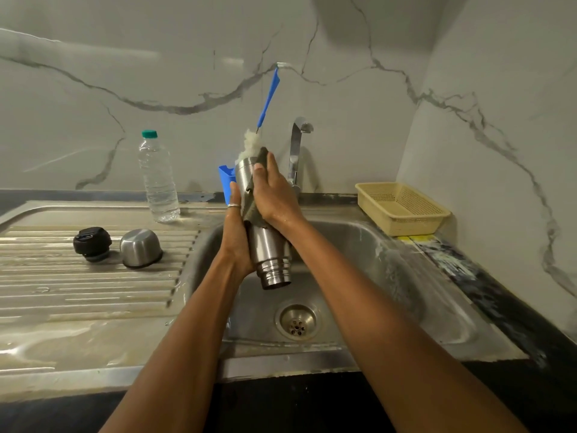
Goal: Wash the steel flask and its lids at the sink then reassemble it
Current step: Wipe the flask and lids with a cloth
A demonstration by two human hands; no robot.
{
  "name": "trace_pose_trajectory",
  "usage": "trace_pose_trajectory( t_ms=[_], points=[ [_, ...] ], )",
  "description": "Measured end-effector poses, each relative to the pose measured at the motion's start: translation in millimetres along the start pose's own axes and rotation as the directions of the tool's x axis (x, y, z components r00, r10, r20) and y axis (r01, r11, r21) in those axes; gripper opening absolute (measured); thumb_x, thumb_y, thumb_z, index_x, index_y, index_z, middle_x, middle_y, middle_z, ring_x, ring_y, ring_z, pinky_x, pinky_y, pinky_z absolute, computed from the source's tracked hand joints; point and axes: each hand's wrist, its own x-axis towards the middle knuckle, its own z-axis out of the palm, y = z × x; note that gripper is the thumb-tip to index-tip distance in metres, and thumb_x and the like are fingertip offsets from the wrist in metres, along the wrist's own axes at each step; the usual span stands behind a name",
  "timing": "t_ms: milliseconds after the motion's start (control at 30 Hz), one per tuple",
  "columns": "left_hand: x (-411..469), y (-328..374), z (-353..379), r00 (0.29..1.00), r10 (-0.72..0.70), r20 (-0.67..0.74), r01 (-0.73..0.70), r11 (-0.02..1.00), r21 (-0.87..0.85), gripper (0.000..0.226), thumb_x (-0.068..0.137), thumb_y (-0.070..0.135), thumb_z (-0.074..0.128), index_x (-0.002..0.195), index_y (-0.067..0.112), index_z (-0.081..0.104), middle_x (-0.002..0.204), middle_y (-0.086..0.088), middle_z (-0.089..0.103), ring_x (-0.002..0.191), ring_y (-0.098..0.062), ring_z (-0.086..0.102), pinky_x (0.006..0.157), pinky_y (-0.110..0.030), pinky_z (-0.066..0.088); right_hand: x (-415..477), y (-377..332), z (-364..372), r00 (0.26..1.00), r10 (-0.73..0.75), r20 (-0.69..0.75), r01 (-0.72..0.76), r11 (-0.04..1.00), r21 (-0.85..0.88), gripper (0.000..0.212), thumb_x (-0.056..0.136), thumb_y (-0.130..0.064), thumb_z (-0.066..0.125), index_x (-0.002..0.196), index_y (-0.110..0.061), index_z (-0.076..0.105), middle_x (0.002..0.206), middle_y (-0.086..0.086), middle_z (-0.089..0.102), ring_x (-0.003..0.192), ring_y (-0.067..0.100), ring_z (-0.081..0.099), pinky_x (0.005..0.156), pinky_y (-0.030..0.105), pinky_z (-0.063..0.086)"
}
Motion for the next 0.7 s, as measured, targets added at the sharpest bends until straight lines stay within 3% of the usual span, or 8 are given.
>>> trace_pose_trajectory(
  t_ms=[133,200,300,367,433,500,600,700],
  points=[
    [-3,0,3,1.0,0.023,0.021,-0.024,0.998,0.062,0.06,0.098,0.062,0.047,0.129,0.013,0.064,0.102,-0.011,0.076,0.087,-0.023,0.075,0.071,-0.037,0.062,-41,18,-2,0.998,0.057,-0.02,-0.054,0.99,0.133,0.059,0.105,-0.057,0.024,0.159,-0.034,0.022,0.147,0.006,0.053,0.123,0.027,0.06,0.107,0.046,0.046],
    [2,2,-2,0.997,0.072,-0.009,-0.07,0.988,0.141,0.056,0.101,0.058,0.044,0.123,0.011,0.064,0.096,-0.01,0.076,0.087,-0.022,0.073,0.074,-0.035,0.062,-66,29,3,1.0,-0.006,0.004,0.006,1.0,0.012,0.06,0.107,-0.053,0.024,0.162,-0.033,0.011,0.162,0.004,0.034,0.136,0.027,0.05,0.109,0.042,0.042],
    [9,5,-8,0.991,0.128,-0.045,-0.111,0.957,0.266,0.056,0.103,0.054,0.046,0.132,0.009,0.06,0.103,-0.011,0.074,0.096,-0.024,0.071,0.082,-0.036,0.058,-82,39,12,0.991,-0.131,-0.004,0.128,0.972,-0.196,0.063,0.107,-0.052,0.025,0.161,-0.033,0.0,0.17,0.005,0.003,0.148,0.032,0.032,0.116,0.049,0.037],
    [10,1,-9,0.99,0.139,-0.012,-0.13,0.949,0.287,0.042,0.109,0.041,0.039,0.126,0.009,0.061,0.1,-0.004,0.076,0.097,-0.018,0.071,0.083,-0.031,0.058,-73,40,16,0.972,-0.232,-0.045,0.201,0.91,-0.363,0.061,0.106,-0.05,0.022,0.161,-0.032,0.004,0.17,0.01,-0.005,0.154,0.036,0.013,0.121,0.055,0.027],
    [6,-3,-5,0.988,0.151,0.042,-0.157,0.956,0.25,0.033,0.112,0.024,0.031,0.111,0.01,0.061,0.084,0.005,0.076,0.083,-0.007,0.071,0.072,-0.022,0.058,-60,36,18,0.938,-0.33,-0.1,0.235,0.824,-0.515,0.06,0.104,-0.049,0.014,0.161,-0.031,0.014,0.169,0.011,-0.006,0.155,0.037,0.002,0.123,0.056,0.02],
    [1,-7,-2,0.984,0.174,0.038,-0.178,0.954,0.24,0.037,0.111,0.029,0.031,0.113,0.01,0.062,0.085,0.002,0.075,0.08,-0.009,0.072,0.067,-0.024,0.059,-44,28,17,0.918,-0.373,-0.135,0.243,0.799,-0.55,0.059,0.103,-0.047,0.013,0.159,-0.032,0.022,0.17,0.009,-0.003,0.155,0.036,0.003,0.123,0.056,0.02],
    [-3,-3,4,0.997,0.064,-0.038,-0.061,0.995,0.079,0.047,0.104,0.051,0.042,0.117,0.014,0.068,0.094,-0.006,0.076,0.081,-0.018,0.075,0.068,-0.033,0.062,-17,15,12,0.94,-0.323,-0.113,0.242,0.861,-0.448,0.054,0.107,-0.044,0.025,0.16,-0.032,0.019,0.17,0.009,0.002,0.155,0.034,0.011,0.122,0.055,0.025],
    [-2,-3,5,0.999,0.051,-0.004,-0.051,0.998,0.043,0.063,0.097,0.065,0.047,0.128,0.014,0.065,0.108,-0.011,0.074,0.093,-0.024,0.073,0.078,-0.04,0.06,5,5,8,0.983,-0.162,-0.085,0.141,0.968,-0.21,0.057,0.106,-0.048,0.025,0.16,-0.032,0.015,0.164,0.011,0.026,0.141,0.034,0.042,0.111,0.056,0.041]
  ],
)
